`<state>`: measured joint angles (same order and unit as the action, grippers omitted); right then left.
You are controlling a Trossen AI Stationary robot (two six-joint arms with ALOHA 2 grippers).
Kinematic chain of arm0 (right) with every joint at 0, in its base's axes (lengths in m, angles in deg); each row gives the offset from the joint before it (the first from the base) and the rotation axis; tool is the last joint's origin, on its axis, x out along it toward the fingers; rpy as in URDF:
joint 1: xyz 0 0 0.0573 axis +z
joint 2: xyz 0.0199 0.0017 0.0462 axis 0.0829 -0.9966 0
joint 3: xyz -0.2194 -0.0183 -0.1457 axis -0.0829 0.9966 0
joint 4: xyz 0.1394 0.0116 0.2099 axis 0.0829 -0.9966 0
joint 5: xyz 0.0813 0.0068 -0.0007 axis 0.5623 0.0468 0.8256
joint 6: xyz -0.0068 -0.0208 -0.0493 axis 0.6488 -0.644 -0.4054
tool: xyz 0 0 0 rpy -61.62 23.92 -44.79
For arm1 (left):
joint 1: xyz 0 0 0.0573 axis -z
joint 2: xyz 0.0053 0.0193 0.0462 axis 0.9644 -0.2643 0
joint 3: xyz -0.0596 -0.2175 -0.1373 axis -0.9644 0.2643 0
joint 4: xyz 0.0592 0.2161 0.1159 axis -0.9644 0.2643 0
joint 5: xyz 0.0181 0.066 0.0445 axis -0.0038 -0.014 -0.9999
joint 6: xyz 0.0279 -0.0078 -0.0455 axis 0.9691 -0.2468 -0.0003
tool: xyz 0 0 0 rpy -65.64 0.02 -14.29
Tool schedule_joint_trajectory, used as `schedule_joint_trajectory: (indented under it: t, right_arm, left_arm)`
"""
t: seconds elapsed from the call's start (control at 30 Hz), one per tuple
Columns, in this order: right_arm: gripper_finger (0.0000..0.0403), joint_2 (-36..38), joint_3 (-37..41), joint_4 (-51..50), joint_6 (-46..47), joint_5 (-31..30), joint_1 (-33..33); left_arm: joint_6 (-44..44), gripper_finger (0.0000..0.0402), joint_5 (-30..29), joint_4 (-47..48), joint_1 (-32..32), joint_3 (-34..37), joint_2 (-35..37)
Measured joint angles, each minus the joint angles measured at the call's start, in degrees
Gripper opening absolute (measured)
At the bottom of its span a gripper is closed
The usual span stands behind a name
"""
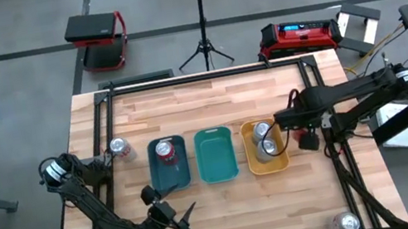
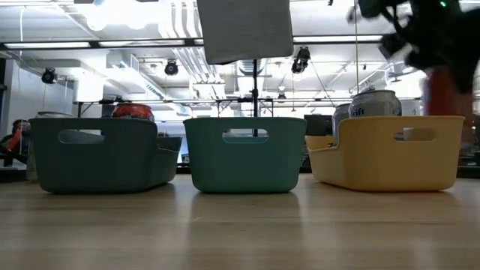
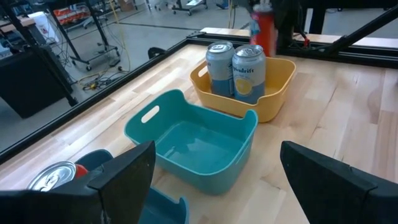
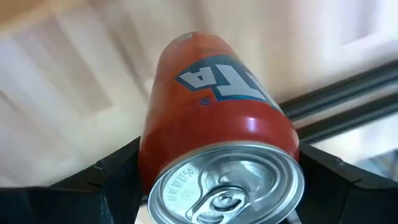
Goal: Sort soda cans
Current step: Put the orange soda can into the blue bin
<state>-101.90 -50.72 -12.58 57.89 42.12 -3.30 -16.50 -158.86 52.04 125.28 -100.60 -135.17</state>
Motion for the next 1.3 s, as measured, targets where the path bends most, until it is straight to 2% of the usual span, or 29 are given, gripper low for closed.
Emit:
schedule_joint_trajectory:
  t: [0.13,0.4,0.53,0.63,0.9,1.3]
  right_arm:
    - [0.0307,1.1,-7.3,0.3,0.6,-6.8,-0.2]
    - [0.0309,0.7,-21.9,-0.5,1.1,-27.8,-2.2]
    - [0.0306,-1.2,-26.2,1.2,1.5,-33.9,-2.8]
    - [0.0308,-2.7,-27.5,5.7,0.2,-33.0,-2.8]
    - [0.0308,-11.7,-29.4,17.3,-8.4,-24.9,-2.5]
    - [0.0310,-32.3,-49.0,19.8,-17.8,-16.0,2.0]
  left_arm:
    - [-0.1,0.0330,0.0,0.0,0.0,0.0,0.0]
    - [-0.2,0.0330,0.4,0.0,0.0,0.0,0.0]
    - [-0.2,0.0330,0.4,0.1,0.0,0.0,0.0]
    - [-0.2,0.0330,0.4,0.1,0.0,0.0,0.0]
    - [0.1,0.0330,2.6,0.4,0.0,0.0,0.1]
    - [1.6,0.0330,14.2,5.0,1.0,0.0,2.8]
